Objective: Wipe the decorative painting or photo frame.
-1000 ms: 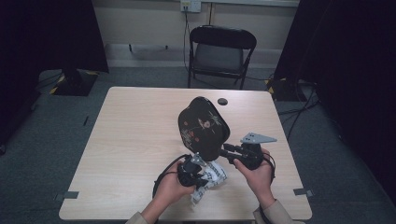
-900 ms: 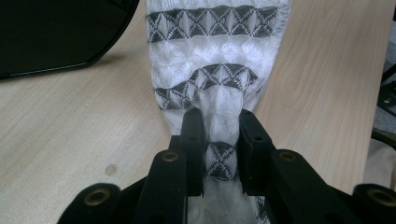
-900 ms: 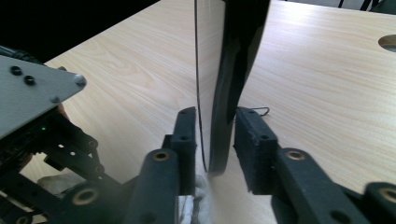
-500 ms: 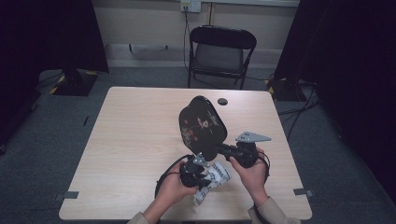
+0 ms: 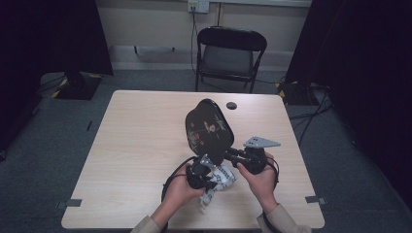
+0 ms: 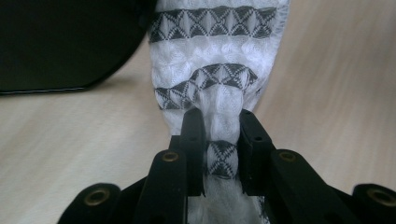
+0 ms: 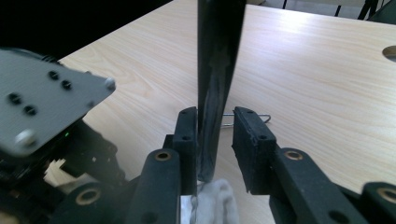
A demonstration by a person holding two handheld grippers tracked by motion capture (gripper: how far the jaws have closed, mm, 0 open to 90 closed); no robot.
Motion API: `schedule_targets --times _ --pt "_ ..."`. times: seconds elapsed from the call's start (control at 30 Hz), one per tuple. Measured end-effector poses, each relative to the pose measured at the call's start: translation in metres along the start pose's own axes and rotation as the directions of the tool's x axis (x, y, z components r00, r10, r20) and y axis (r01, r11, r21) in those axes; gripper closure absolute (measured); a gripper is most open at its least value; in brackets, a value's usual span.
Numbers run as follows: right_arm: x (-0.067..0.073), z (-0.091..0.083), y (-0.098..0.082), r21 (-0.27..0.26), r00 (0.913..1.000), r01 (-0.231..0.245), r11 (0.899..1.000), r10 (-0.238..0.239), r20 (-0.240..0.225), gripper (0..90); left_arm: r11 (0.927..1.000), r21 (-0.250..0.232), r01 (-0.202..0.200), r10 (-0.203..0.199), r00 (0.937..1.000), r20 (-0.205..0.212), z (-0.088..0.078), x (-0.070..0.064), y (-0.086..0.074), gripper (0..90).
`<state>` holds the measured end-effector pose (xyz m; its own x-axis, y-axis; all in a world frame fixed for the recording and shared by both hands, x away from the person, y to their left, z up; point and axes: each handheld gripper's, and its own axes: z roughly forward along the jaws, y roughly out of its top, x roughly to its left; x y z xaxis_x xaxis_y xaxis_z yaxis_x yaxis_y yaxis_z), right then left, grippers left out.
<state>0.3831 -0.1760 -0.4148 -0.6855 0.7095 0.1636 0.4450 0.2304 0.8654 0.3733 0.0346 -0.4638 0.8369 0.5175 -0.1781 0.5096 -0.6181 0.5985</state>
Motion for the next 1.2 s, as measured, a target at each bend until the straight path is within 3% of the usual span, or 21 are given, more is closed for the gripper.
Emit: schedule_targets --times 0.27,0.53,1.2 --pt "-0.001 -0.010 -0.001 0.002 0.9998 0.017 1.000 -0.017 0.011 61.9 0.9997 -0.001 0.026 -0.026 0.9995 -0.018 0.000 0.008 0.004 75.1" --pt "-0.004 -0.018 -0.004 -0.003 0.9997 0.013 1.000 -0.013 0.023 58.7 1.0000 0.002 -0.003 0.003 1.0000 -0.009 -0.002 0.005 0.010 75.1" --pt "-0.013 -0.031 -0.002 -0.023 0.9986 -0.001 1.000 0.002 0.052 54.7 0.9964 -0.078 -0.032 0.032 0.9995 -0.002 -0.033 -0.005 0.034 75.1"
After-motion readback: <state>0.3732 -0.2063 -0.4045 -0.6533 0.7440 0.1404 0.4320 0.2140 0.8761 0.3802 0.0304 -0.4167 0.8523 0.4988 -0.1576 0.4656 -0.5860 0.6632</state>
